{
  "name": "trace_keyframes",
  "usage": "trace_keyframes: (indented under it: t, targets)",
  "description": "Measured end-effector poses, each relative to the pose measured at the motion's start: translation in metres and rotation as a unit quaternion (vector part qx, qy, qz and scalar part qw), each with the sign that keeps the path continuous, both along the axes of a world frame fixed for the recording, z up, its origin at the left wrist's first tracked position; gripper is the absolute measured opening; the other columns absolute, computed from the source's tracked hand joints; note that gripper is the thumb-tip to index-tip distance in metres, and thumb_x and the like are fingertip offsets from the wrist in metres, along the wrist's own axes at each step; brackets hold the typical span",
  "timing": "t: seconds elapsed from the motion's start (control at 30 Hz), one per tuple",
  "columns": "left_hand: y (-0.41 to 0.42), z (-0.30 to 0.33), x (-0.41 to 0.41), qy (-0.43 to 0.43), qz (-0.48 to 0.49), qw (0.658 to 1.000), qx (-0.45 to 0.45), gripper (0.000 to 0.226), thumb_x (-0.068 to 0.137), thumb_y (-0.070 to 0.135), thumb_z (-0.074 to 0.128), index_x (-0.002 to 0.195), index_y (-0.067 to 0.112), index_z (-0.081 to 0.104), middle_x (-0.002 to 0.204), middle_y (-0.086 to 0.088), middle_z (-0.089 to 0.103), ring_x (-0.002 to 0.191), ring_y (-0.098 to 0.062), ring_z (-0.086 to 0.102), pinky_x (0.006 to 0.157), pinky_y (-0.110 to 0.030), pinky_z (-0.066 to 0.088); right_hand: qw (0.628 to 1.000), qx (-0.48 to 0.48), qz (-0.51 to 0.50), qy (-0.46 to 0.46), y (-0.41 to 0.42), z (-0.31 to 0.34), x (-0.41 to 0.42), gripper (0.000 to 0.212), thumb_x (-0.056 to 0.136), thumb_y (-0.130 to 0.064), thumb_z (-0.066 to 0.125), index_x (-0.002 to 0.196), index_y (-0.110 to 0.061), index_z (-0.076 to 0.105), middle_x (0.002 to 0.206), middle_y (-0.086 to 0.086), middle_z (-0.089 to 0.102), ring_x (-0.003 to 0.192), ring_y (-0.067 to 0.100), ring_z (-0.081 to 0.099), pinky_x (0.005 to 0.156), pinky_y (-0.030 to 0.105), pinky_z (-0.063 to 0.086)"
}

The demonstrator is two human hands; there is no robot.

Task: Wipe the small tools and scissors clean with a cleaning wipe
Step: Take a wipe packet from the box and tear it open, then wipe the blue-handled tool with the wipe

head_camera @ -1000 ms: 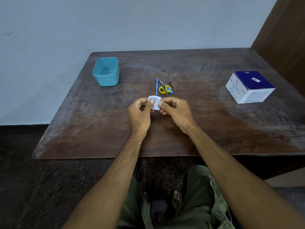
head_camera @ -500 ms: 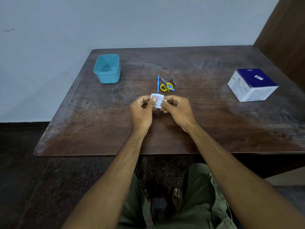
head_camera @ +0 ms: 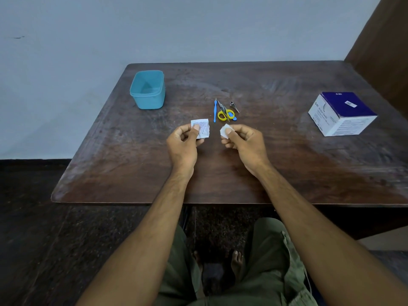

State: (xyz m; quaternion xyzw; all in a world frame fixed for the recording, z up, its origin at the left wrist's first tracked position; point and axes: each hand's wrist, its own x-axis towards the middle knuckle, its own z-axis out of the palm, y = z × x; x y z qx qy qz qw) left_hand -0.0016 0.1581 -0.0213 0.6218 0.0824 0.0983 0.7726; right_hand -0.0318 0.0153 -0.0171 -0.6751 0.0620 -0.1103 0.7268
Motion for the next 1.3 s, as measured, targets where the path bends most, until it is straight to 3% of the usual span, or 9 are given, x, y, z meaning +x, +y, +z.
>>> trace_keyframes:
  t: [0.13,0.23,0.33,0.6,0.83,0.93,1.03,1.17,1.3]
  targets:
    - [0.037,0.000,0.005,0.000,0.022,0.995,0.093,0.006,0.091,0.012,0.065,0.094,0.008,0.066,0.080,-0.001,0.068,0.068,-0.007,0.065,0.058,-0.019,0.054,1.000,-0.010,-0.006,-0.008,0.000,-0.003,0.001,0.008,0.091,-0.008,0.062,0.093,-0.011,0.070,0.079,0.006,0.071,0.064,0.012,0.065,0.060,0.020,0.050]
    - [0.075,-0.003,0.013,0.008,0.071,0.977,0.203,0.007,0.089,0.021,0.066,0.091,0.015,0.068,0.084,-0.002,0.071,0.071,-0.010,0.065,0.064,-0.026,0.056,1.000,-0.017,-0.011,-0.014,0.002,-0.004,0.002,0.007,0.091,-0.009,0.063,0.094,-0.010,0.069,0.080,0.008,0.070,0.063,0.012,0.064,0.060,0.020,0.051]
    - [0.107,0.000,0.017,0.026,0.113,0.950,0.290,0.015,0.090,0.021,0.065,0.097,0.010,0.071,0.095,-0.005,0.073,0.080,-0.010,0.065,0.065,-0.017,0.050,0.999,-0.026,-0.016,-0.021,0.002,-0.005,0.002,0.006,0.091,-0.009,0.063,0.093,-0.010,0.069,0.080,0.007,0.070,0.062,0.011,0.063,0.060,0.020,0.051]
    - [0.120,-0.002,0.017,0.039,0.144,0.897,0.416,0.021,0.088,0.025,0.064,0.101,0.011,0.073,0.098,-0.004,0.074,0.086,-0.016,0.068,0.071,-0.023,0.046,0.998,-0.045,-0.029,-0.030,0.004,-0.007,0.003,0.007,0.091,-0.010,0.063,0.092,-0.011,0.069,0.078,0.008,0.070,0.061,0.011,0.063,0.058,0.020,0.050]
    - [0.117,-0.005,0.017,0.039,0.149,0.888,0.433,0.027,0.089,0.031,0.063,0.107,0.013,0.070,0.105,-0.003,0.071,0.094,-0.016,0.066,0.074,-0.021,0.041,0.997,-0.054,-0.034,-0.031,0.005,-0.008,0.001,0.008,0.091,-0.010,0.063,0.095,-0.008,0.069,0.079,0.006,0.070,0.060,0.009,0.062,0.057,0.018,0.049]
    - [0.119,-0.004,0.015,0.033,0.177,0.886,0.428,0.039,0.088,0.039,0.064,0.118,0.015,0.061,0.118,-0.007,0.058,0.098,-0.006,0.049,0.081,-0.018,0.035,0.997,-0.054,-0.036,-0.030,0.005,-0.007,0.001,0.008,0.091,-0.010,0.063,0.095,-0.006,0.069,0.078,0.006,0.070,0.060,0.009,0.062,0.056,0.018,0.049]
    - [0.118,-0.004,0.011,-0.016,0.195,0.884,0.424,0.034,0.090,0.035,0.063,0.117,0.015,0.061,0.113,-0.009,0.058,0.093,-0.003,0.043,0.079,-0.013,0.031,0.997,-0.052,-0.041,-0.029,0.005,-0.007,0.000,0.008,0.091,-0.009,0.063,0.094,-0.006,0.069,0.076,0.005,0.069,0.059,0.008,0.061,0.056,0.018,0.049]
    - [0.089,-0.005,0.008,-0.096,0.127,0.880,0.447,0.022,0.092,0.029,0.061,0.109,0.016,0.063,0.103,-0.004,0.061,0.086,-0.007,0.051,0.075,-0.024,0.043,0.997,-0.049,-0.048,-0.028,0.005,-0.006,0.000,0.007,0.091,-0.009,0.062,0.094,-0.006,0.068,0.075,0.004,0.068,0.057,0.007,0.061,0.054,0.018,0.048]
    - [0.035,0.006,0.023,-0.104,0.044,0.878,0.466,0.015,0.090,0.029,0.060,0.100,0.019,0.065,0.094,0.002,0.068,0.080,-0.012,0.060,0.075,-0.027,0.047,0.997,-0.045,-0.050,-0.026,0.006,-0.006,-0.001,0.008,0.091,-0.008,0.062,0.094,-0.006,0.069,0.075,0.004,0.068,0.057,0.007,0.060,0.054,0.017,0.048]
